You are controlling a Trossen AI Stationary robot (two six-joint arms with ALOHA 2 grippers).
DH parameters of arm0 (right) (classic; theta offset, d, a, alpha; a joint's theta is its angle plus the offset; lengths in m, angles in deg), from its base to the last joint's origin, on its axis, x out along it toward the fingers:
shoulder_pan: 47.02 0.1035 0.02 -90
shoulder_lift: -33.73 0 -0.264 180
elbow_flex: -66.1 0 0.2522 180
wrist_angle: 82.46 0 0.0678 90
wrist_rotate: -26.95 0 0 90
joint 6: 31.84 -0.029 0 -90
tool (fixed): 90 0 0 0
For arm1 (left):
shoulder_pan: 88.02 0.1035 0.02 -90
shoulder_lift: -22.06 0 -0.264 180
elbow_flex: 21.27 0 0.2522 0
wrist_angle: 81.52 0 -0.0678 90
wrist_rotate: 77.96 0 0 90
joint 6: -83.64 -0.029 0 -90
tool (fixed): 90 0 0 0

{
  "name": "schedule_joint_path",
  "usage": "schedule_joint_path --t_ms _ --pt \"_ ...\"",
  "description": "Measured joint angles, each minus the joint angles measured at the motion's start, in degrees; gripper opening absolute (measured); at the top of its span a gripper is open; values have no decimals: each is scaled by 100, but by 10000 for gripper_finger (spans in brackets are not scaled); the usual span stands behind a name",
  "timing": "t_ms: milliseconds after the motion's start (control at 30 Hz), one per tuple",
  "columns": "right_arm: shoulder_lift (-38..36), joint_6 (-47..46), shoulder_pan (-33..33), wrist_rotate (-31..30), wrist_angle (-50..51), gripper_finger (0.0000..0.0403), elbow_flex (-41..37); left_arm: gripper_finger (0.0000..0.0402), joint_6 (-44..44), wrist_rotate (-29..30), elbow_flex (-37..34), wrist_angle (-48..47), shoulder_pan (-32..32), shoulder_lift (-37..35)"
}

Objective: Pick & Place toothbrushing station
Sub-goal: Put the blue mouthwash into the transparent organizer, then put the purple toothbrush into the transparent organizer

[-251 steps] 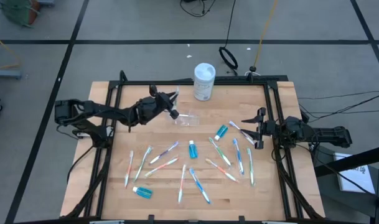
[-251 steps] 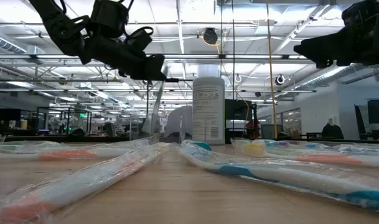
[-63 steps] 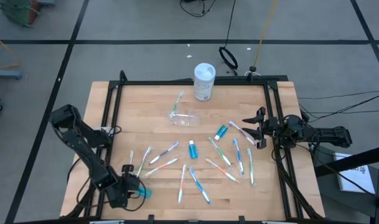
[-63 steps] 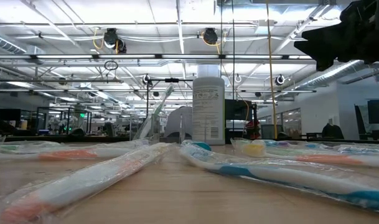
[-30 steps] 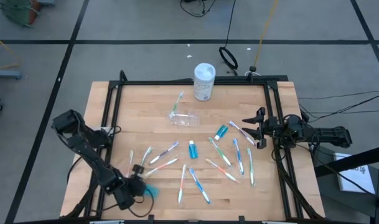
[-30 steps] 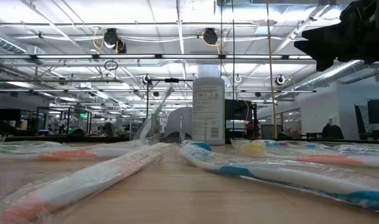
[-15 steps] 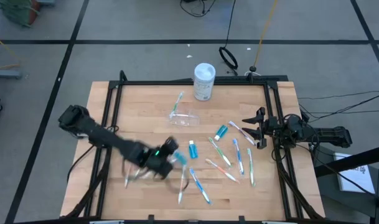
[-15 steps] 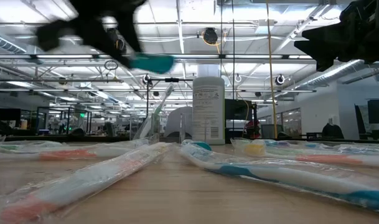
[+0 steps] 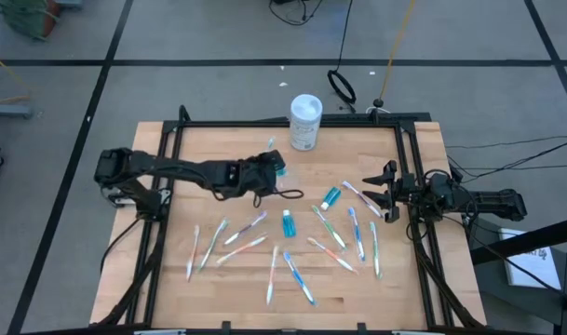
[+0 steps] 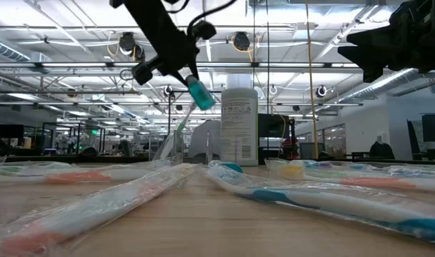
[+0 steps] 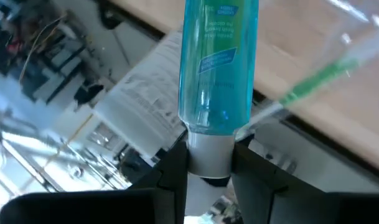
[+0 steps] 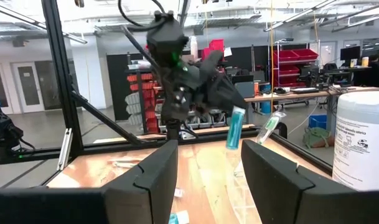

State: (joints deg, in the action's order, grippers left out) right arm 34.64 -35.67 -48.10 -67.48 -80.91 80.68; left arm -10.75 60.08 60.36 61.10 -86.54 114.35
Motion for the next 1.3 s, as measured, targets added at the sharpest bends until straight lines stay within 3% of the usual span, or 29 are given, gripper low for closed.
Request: schedule_joint_path --t_ms 133,267,600,800,1067,1300 --pt "0 -17 0 0 2 169 1 97 -228 70 -147 106 179 0" --pt "0 -9 0 0 2 169 0 97 48 -328 -263 126 427 0" --pt "2 -7 0 0 2 169 0 98 -367 -512 -920 420 724 0" --pt "2 -4 0 0 2 169 2 121 372 -713 -1076 936 674 0" --pt "2 -4 0 0 4 169 1 162 547 -791 -1076 1020 692 0" --pt "2 -4 0 0 4 169 1 170 1480 -1303 -1076 1066 689 0"
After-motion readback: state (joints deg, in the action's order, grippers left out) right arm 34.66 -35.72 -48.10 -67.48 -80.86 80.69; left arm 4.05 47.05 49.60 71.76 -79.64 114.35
